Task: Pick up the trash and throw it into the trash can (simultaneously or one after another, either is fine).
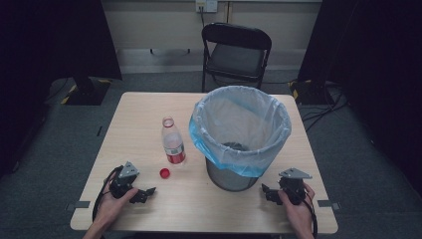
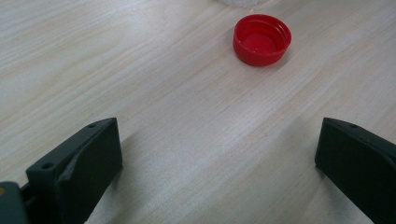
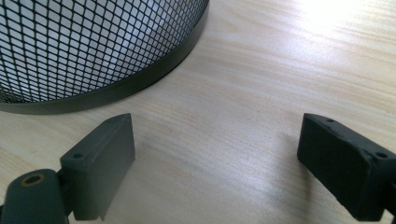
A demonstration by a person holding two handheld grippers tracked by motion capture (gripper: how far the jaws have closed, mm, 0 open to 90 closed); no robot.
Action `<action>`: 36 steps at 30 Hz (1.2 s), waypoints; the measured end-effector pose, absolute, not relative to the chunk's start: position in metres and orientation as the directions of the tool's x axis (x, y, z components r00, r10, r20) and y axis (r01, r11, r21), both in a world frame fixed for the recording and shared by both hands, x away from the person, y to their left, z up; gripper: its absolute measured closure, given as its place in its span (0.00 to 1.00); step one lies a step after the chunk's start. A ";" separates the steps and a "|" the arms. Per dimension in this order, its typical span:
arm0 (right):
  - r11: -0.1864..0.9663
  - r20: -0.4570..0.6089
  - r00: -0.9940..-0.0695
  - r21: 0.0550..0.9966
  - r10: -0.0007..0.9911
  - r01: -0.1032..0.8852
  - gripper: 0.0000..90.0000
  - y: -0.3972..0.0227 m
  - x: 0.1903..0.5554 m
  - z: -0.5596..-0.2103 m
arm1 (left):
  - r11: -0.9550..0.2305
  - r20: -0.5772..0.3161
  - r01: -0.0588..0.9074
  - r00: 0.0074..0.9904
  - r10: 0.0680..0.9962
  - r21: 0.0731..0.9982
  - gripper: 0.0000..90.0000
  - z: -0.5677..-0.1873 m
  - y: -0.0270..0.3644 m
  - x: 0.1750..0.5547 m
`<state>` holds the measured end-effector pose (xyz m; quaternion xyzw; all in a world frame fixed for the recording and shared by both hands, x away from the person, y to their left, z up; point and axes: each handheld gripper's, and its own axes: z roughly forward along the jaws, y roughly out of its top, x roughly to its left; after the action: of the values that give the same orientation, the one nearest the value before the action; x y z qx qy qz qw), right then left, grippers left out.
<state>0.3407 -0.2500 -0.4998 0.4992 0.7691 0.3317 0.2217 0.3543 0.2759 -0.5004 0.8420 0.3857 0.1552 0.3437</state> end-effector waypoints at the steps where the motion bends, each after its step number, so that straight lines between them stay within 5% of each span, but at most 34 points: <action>1: 0.281 -0.010 -0.403 0.732 0.915 0.621 0.12 -0.250 0.341 -0.500 | -0.474 0.001 0.540 0.659 0.752 0.695 0.00 -0.500 0.276 0.355; 5: 0.282 -0.010 -0.404 0.732 0.915 0.620 0.12 -0.250 0.341 -0.500 | -0.452 -0.010 0.544 0.646 0.763 0.707 0.06 -0.499 0.280 0.354; 7: 0.283 -0.009 -0.406 0.732 0.914 0.620 0.12 -0.250 0.341 -0.500 | -0.431 -0.022 0.546 0.637 0.770 0.718 0.18 -0.497 0.283 0.354; 22: 0.283 -0.010 -0.406 0.732 0.914 0.620 0.12 -0.250 0.341 -0.500 | -0.294 -0.120 0.492 0.649 0.751 0.819 0.18 -0.472 0.286 0.348; 36: 0.283 -0.010 -0.406 0.732 0.914 0.620 0.12 -0.250 0.341 -0.500 | -0.303 -0.080 0.410 0.694 0.715 0.860 0.18 -0.446 0.267 0.362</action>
<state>0.3409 -0.2502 -0.4999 0.4980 0.7699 0.3322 0.2211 0.3623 0.2674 -0.4457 0.7907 0.3559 0.1617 0.4711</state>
